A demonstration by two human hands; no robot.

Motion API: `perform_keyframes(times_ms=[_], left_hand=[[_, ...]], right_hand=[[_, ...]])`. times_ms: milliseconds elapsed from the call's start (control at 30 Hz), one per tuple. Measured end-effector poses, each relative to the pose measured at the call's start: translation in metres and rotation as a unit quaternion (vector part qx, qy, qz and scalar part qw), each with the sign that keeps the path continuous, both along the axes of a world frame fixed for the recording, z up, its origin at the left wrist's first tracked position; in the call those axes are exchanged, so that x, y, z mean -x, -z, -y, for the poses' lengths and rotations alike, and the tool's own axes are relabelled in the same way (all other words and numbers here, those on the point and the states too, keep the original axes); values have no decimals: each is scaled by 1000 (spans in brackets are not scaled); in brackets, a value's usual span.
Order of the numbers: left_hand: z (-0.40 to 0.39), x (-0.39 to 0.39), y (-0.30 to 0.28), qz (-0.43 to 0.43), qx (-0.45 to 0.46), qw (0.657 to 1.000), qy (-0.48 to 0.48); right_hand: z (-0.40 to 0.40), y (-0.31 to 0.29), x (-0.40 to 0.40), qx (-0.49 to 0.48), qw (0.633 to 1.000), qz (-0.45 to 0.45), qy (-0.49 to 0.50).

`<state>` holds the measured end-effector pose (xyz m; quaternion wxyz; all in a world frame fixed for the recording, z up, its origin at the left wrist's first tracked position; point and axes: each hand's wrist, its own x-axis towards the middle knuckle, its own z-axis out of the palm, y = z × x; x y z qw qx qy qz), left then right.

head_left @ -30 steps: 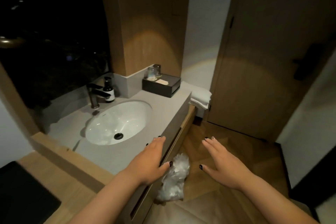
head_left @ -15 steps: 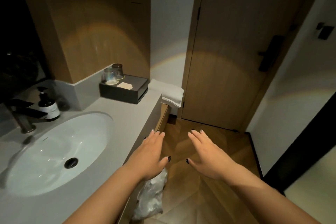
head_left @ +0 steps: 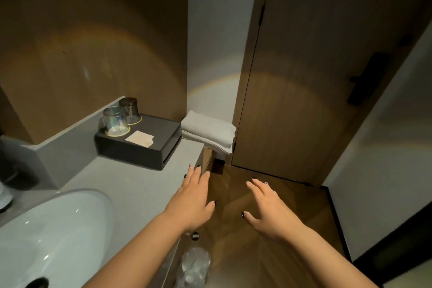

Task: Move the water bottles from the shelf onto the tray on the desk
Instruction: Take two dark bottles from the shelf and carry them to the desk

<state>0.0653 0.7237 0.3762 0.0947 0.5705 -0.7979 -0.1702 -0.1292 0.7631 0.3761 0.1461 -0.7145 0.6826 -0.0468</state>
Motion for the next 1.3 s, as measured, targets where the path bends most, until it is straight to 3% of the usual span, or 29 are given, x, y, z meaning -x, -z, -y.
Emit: perform_keyframes(times_ms=[400,800,1033,1300], left_hand=[[136,89,25,-21,-33,999,-16],[282,210,41,-75,-86,987,-109],[332,204,47,-79,-91,979,-167],[410,152,78,-90,-126,962,-224]], right_hand=[[150,15,102,66,994,-13,-89],[308,23,240,1,977,-47,-209],[385,32,237,-1,971,-16,-240],[482,39,181,-32,959,-35,-279]])
